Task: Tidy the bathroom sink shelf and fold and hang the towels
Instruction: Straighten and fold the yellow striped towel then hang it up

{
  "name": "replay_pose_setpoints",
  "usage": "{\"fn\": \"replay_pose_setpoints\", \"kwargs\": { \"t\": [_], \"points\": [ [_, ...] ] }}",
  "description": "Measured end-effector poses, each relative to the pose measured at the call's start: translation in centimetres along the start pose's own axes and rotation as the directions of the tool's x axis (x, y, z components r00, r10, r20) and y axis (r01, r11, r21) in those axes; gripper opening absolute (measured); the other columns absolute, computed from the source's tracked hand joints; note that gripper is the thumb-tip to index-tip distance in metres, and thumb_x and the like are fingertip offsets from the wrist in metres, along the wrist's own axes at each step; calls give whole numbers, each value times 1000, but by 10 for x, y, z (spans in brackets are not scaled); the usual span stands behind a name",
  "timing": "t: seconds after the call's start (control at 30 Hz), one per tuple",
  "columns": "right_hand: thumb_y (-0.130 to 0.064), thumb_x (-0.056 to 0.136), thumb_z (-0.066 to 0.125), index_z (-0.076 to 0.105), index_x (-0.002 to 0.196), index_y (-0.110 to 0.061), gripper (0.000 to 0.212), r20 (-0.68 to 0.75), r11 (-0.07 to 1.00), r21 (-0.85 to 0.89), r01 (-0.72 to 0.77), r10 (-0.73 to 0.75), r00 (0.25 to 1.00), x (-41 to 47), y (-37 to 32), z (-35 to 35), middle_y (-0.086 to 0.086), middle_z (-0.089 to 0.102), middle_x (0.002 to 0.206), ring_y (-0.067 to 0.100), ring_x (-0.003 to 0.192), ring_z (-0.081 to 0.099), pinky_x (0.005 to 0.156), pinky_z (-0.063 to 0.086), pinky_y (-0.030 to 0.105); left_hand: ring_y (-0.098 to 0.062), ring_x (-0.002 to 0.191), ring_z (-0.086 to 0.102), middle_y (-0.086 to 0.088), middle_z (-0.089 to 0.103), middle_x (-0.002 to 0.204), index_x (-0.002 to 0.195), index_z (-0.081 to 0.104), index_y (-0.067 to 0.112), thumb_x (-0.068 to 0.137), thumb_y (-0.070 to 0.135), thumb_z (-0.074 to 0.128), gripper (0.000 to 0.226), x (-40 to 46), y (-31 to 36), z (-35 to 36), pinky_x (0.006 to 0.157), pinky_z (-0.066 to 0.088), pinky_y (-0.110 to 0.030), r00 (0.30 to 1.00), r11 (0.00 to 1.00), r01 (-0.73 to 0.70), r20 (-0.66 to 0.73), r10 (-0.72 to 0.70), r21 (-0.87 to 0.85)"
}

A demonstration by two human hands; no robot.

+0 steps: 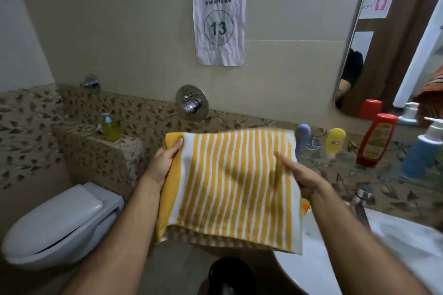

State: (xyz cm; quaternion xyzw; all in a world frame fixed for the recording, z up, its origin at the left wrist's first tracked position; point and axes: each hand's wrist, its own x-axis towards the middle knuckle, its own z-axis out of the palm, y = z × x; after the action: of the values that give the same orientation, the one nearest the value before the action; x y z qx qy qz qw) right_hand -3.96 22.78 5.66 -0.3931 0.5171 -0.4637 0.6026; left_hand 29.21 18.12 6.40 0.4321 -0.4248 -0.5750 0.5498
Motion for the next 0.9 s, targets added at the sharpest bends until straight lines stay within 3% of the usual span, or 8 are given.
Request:
{"fn": "replay_pose_setpoints", "kwargs": {
  "t": [0.17,0.27,0.33,0.5,0.6,0.7,0.77,0.9],
  "points": [
    [-32,75,76,61,124,-2,59,-7,996,86,8,-7,1000,11,7,-1,18,74,96,29,83,72,68,58,40,-26,84,71,-13,74,98,106,68,9,91,32,62,28,-5,-14,-20,74,58,-40,997,999,42,-64,-44,-21],
    [-37,42,98,71,108,-5,78,145,991,100,91,-105,984,10,-8,-11,21,74,101,32,87,73,68,61,43,-23,83,72,-10,75,93,104,69,11,92,32,60,26,-5,-12,-32,72,56,-38,998,1000,11,-66,-13,-26],
    [-39,40,98,72,108,-5,81,154,997,5,72,-72,985,14,-8,-11,20,73,107,33,93,72,73,60,43,-22,79,71,-7,75,86,102,68,12,93,31,59,23,-5,-12,-35,67,55,-36,994,1000,9,-106,-10,-17],
    [-31,83,73,64,121,-3,48,-74,984,-177,10,-23,997,20,-5,-1,19,70,111,34,103,66,91,54,48,-32,98,67,-19,70,109,119,63,5,84,33,71,46,-3,-14,-50,84,55,-45,982,993,115,-157,-108,40],
    [-31,90,66,67,105,-6,29,-81,994,-56,98,-102,991,13,-18,-2,13,74,91,27,86,69,79,55,42,-30,101,66,-15,71,107,110,67,10,86,33,69,33,-1,-8,-52,85,53,-40,982,987,128,-149,-113,96],
    [-43,64,86,69,103,-9,55,97,990,4,143,-142,985,6,-21,-3,14,75,95,27,84,73,71,59,42,-29,94,68,-15,72,102,109,68,9,88,33,68,32,3,0,-48,80,54,-40,980,990,138,-151,-130,44],
    [-34,61,88,68,101,-8,51,166,986,-63,156,-143,976,4,-21,1,15,74,98,26,83,73,68,61,38,-30,92,68,-18,71,106,113,67,8,86,35,69,39,2,1,-50,78,55,-42,976,987,161,-151,-158,8],
    [-21,86,66,64,108,-7,26,-25,969,-32,247,-247,969,6,-36,9,17,71,102,26,83,71,65,59,39,-25,93,67,-17,68,115,112,65,11,87,41,63,39,-3,7,-60,81,56,-41,989,993,121,-79,-121,-8]
  ]
}}
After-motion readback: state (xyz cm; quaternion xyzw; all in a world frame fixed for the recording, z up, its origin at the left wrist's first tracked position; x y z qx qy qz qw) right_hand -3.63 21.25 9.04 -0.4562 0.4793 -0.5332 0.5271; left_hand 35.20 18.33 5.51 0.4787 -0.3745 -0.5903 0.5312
